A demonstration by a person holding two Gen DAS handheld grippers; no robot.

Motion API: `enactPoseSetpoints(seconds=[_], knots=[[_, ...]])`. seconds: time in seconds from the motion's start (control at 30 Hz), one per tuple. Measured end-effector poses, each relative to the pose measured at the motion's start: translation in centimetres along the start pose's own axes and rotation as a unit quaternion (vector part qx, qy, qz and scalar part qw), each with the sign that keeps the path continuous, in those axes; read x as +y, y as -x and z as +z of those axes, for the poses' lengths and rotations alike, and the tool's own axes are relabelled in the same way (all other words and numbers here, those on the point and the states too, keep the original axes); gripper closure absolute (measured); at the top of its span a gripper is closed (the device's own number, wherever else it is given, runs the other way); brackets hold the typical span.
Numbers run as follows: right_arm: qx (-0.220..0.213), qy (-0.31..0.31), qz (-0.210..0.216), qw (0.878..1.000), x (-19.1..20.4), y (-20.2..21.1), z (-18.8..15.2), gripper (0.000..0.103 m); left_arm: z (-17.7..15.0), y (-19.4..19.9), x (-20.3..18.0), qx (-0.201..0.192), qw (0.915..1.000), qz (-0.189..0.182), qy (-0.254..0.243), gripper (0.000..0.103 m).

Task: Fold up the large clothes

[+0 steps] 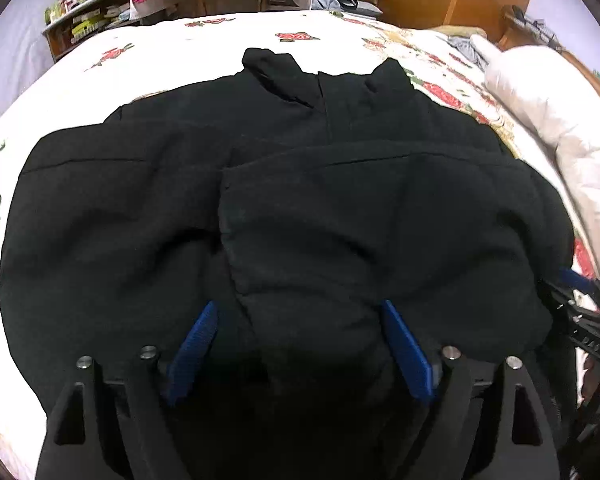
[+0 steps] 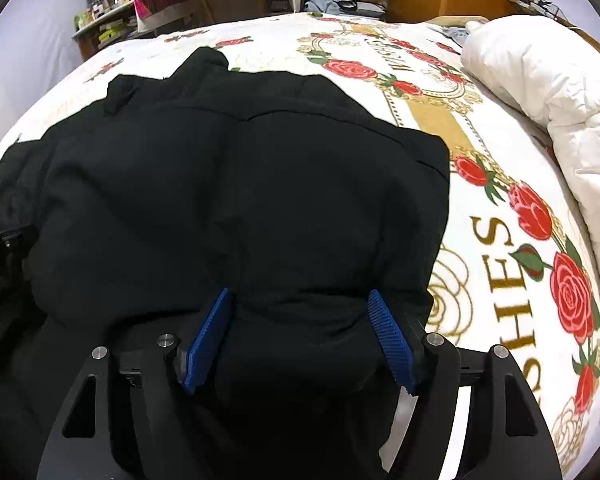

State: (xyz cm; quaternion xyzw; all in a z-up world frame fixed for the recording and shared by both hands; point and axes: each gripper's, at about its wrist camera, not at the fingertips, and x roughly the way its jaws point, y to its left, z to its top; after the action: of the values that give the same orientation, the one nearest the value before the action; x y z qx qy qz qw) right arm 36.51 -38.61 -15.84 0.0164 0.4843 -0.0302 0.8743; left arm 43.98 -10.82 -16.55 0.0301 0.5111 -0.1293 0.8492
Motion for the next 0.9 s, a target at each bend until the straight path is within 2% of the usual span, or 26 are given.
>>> enactPoseSetpoints(seconds=[0.1, 0.2, 0.4, 0.5, 0.63, 0.83, 0.9], knots=[[0.006, -0.001, 0.001, 1.0, -0.4, -0.3, -0.1, 0.032, 0.0, 0.1, 0.0, 0.003, 1.0, 0.0, 0.0, 0.015], [0.014, -0.004, -0.001, 1.0, -0.3, 0.5, 0.3, 0.031, 0.0, 1.6, 1.1, -0.001, 0.9993, -0.024, 0.027, 0.015], [-0.039, -0.027, 0.027, 0.998, -1.0, 7.9, -1.2, 0.031, -2.6, 8.8, 3.0, -0.032, 0.9982, -0.049, 0.011, 0.016], [-0.056, -0.02, 0.033, 0.998, -1.0, 11.8, -3.5, 0.031, -5.2, 13.0, 4.4, -0.043, 0.9977, -0.051, -0.007, 0.016], [-0.055, -0.007, 0.041, 0.998, -0.7, 15.9, -8.1, 0.026, -9.6, 16.7, 6.5, -0.031, 0.9982, -0.047, -0.022, 0.015], [-0.024, -0.02, 0.047, 0.998, -1.5, 19.0, -15.2, 0.026, -16.6, 19.2, 10.4, 0.002, 0.9986, -0.045, 0.026, 0.015], [-0.019, -0.025, 0.049, 0.998, -1.6, 19.5, -16.8, 0.026, -18.5, 19.7, 11.1, 0.005, 0.9976, -0.057, 0.038, 0.015]])
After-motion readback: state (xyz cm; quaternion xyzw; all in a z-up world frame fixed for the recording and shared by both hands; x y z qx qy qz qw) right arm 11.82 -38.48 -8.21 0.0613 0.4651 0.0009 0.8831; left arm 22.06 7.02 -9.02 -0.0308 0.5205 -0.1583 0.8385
